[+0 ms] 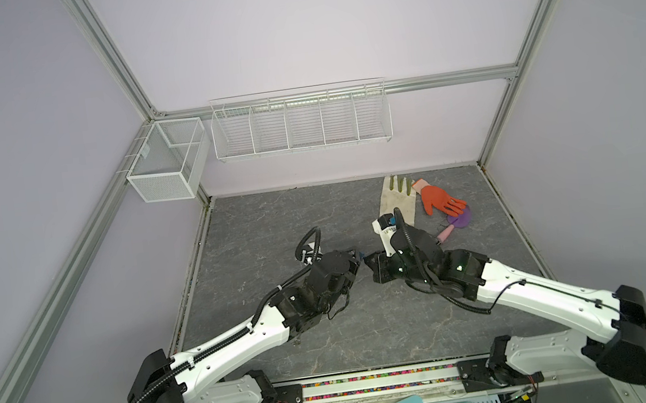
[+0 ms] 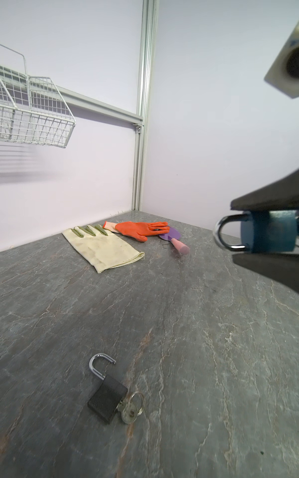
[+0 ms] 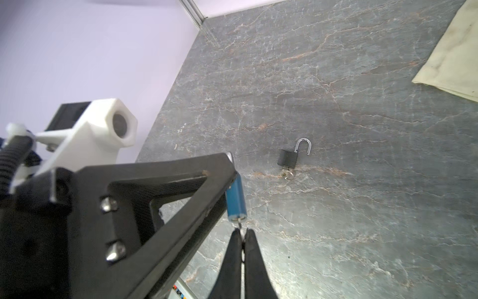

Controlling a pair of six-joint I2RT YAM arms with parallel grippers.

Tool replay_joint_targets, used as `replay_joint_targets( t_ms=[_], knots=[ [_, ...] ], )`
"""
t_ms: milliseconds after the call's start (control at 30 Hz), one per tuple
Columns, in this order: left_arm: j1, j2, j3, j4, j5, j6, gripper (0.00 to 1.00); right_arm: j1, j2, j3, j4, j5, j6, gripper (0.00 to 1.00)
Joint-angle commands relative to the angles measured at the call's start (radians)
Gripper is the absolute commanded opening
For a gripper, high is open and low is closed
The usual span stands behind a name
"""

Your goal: Unlock with the key

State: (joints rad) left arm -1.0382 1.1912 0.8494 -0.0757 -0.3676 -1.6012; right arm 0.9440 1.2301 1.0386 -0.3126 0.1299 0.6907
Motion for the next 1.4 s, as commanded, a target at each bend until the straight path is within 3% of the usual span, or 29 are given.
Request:
replay_joint_targets(
  t_ms=[0,200,500,800,1000,1367],
  knots=[
    [-0.028,-0.021,0.003,0.061,0.091,0.032,0.02,-0.024,-0.021,-0.012,0.185,-0.117,0.066,0.06],
    [-0.028,-0.049,-0.019,0.096,0.087,0.071,0.02,-0.074,-0.038,-0.068,0.288,-0.238,0.165,0.06],
    [-0.028,-0.057,-0.025,0.137,0.094,0.093,0.02,-0.081,-0.038,-0.069,0.357,-0.303,0.229,0.06],
    [-0.024,-0.065,-0.031,0.179,0.102,0.113,0.02,-0.085,-0.032,-0.070,0.356,-0.320,0.229,0.06],
    [-0.015,-0.078,-0.027,0.160,0.105,0.119,0.03,-0.083,-0.052,-0.044,0.252,-0.239,0.138,0.06],
    [-0.003,-0.066,0.018,0.100,0.118,0.120,0.27,-0.075,-0.057,-0.037,0.192,-0.182,0.059,0.06]
  ],
)
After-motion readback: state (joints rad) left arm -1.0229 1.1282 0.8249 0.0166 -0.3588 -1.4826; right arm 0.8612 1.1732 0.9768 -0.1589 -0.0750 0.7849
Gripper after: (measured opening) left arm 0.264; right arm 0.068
